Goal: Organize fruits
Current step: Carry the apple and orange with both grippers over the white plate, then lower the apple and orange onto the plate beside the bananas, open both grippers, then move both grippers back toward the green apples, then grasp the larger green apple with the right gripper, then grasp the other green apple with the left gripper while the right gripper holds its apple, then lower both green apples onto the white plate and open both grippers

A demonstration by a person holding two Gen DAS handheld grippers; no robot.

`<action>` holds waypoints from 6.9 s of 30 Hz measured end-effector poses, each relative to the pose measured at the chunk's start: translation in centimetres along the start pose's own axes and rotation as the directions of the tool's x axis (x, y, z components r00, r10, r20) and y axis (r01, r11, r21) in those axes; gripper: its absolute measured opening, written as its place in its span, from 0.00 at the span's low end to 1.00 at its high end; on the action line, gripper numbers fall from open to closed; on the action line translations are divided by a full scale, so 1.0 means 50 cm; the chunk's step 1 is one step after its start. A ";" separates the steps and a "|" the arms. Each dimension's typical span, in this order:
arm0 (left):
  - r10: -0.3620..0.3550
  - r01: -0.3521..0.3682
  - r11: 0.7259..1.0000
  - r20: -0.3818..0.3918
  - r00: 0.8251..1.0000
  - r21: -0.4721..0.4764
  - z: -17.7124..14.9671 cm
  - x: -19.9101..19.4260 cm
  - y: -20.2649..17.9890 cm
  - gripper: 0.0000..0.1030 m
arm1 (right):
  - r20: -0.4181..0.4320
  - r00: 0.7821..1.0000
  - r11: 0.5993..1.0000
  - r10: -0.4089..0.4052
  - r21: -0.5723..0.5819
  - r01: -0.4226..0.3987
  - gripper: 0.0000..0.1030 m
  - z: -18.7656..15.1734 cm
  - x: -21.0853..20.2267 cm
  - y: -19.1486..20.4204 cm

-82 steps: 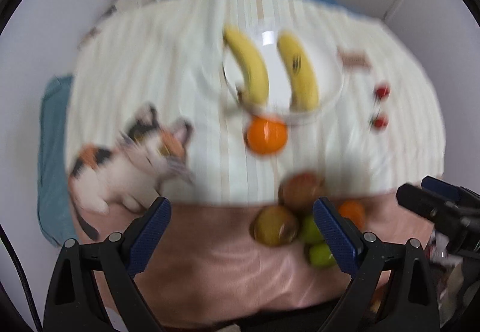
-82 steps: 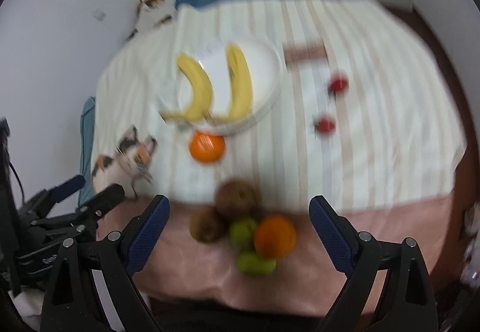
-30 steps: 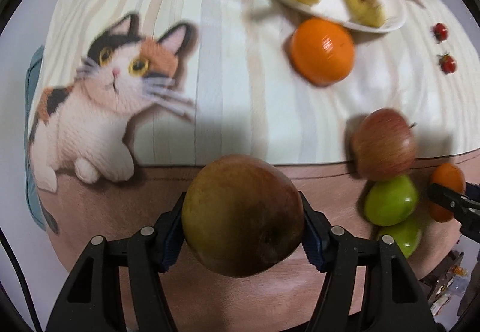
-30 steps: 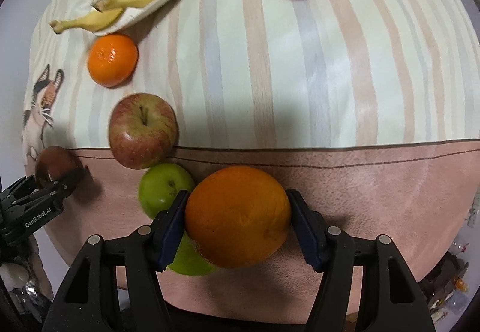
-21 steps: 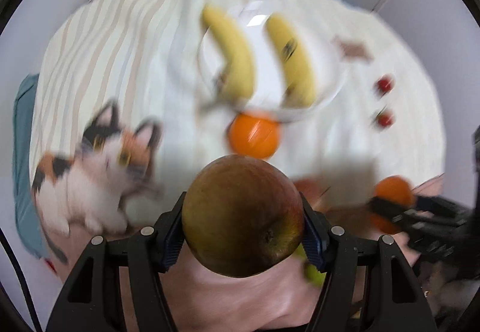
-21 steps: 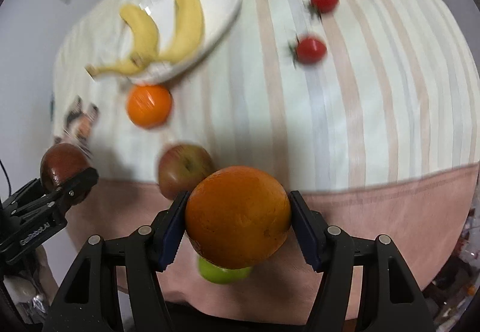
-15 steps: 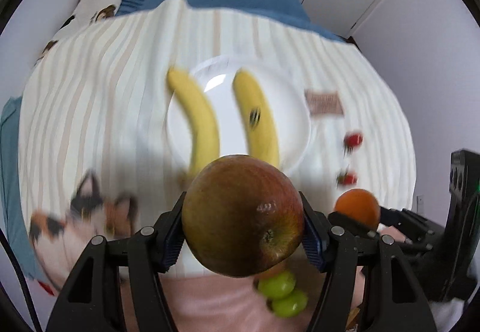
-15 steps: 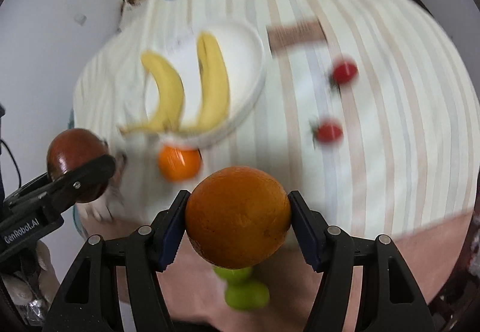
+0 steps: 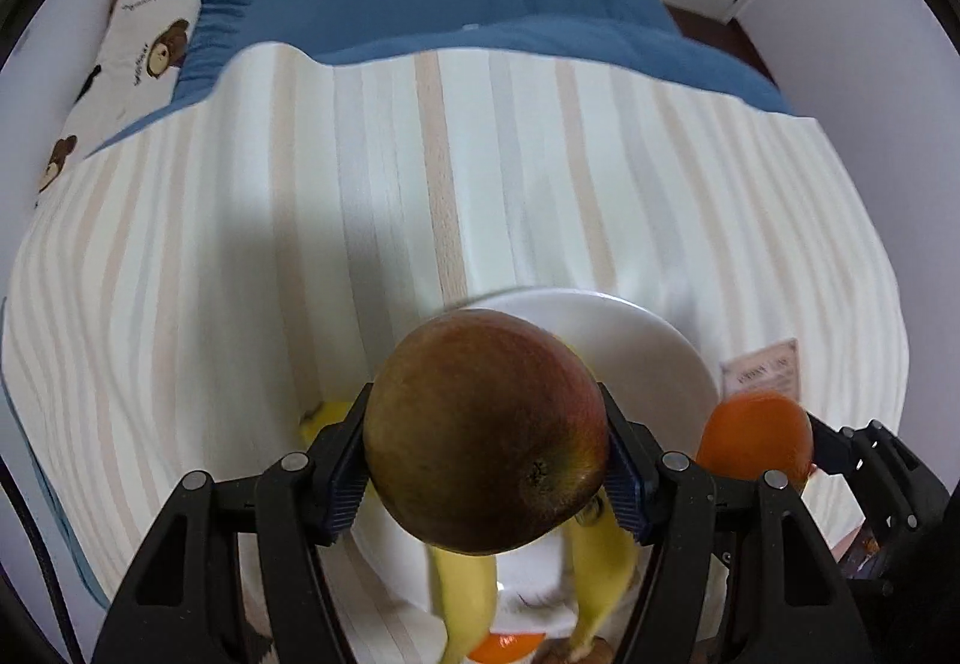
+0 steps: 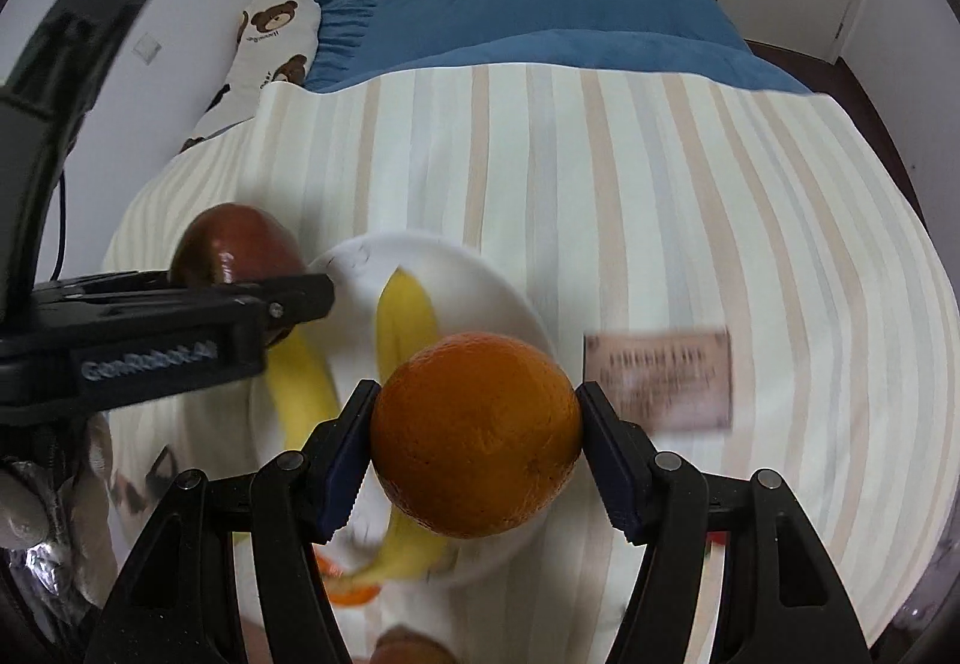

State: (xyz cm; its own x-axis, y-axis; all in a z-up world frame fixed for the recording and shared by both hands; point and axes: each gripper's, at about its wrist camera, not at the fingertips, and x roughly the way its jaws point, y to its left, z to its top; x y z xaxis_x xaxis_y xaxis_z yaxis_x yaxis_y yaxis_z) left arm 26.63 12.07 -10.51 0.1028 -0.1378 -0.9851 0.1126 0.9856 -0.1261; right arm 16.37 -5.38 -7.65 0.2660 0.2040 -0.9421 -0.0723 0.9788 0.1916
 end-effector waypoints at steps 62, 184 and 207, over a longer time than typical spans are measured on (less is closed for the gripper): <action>0.156 -0.128 0.987 0.376 0.913 -0.100 -0.364 -0.316 -0.025 0.89 | 0.168 0.984 0.997 -0.065 -0.035 0.072 0.95 -0.200 -0.273 0.048; 0.004 -0.003 0.996 0.010 1.000 -0.090 -0.650 -0.118 -0.083 0.52 | -0.094 0.979 0.983 0.183 0.000 -0.183 0.62 -0.629 -0.134 -0.106; -0.105 0.098 0.992 -0.079 0.991 -0.082 -0.150 0.004 -0.011 0.52 | 0.033 0.990 0.988 0.137 -0.082 -0.133 0.62 -0.156 -0.035 -0.044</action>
State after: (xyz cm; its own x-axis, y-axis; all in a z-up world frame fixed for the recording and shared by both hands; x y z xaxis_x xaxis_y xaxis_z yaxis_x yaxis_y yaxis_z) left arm 19.17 12.23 -11.54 0.0120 -0.2323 -0.9726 0.0403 0.9720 -0.2317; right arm 8.58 -8.05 -8.56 0.2852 0.3363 -0.8975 -0.1859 0.9381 0.2924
